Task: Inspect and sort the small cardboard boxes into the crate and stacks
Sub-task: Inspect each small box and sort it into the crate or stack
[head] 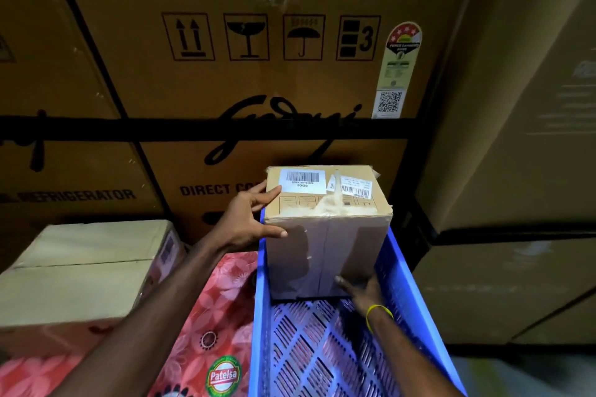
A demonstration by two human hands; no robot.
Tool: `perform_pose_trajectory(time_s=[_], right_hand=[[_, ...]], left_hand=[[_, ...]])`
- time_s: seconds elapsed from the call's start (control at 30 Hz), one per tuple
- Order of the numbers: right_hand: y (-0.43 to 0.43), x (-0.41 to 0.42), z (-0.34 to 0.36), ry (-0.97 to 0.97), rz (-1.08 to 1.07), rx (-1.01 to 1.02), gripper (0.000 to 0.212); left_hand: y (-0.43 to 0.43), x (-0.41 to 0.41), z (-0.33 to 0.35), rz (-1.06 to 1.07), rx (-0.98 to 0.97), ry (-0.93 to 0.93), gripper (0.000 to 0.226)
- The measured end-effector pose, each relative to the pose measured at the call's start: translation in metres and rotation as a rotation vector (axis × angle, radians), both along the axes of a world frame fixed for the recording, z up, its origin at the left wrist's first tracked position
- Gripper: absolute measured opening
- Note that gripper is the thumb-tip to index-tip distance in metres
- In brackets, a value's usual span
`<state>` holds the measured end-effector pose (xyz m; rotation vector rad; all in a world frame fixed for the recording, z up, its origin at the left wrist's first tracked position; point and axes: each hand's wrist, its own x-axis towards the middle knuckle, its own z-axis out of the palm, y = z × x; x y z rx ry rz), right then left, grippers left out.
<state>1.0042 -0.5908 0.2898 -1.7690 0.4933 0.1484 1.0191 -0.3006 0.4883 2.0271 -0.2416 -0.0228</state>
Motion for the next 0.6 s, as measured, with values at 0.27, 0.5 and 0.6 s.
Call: perform_pose_trajectory(time_s=[0.27, 0.5, 0.6], right_hand=[[0.001, 0.006, -0.023, 0.032, -0.037, -0.034, 0.097], [-0.017, 0.015, -0.039, 0.018, 0.05, -0.04, 0.134], [-0.025, 0.008, -0.009, 0.022, 0.058, -0.038, 0.16]], left_hand=[[0.003, 0.003, -0.019, 0.006, 0.014, 0.028, 0.107], [0.013, -0.014, -0.007, -0.02, 0.294, -0.023, 0.139], [0.02, -0.035, 0.01, 0.019, 0.196, -0.067, 0.14]])
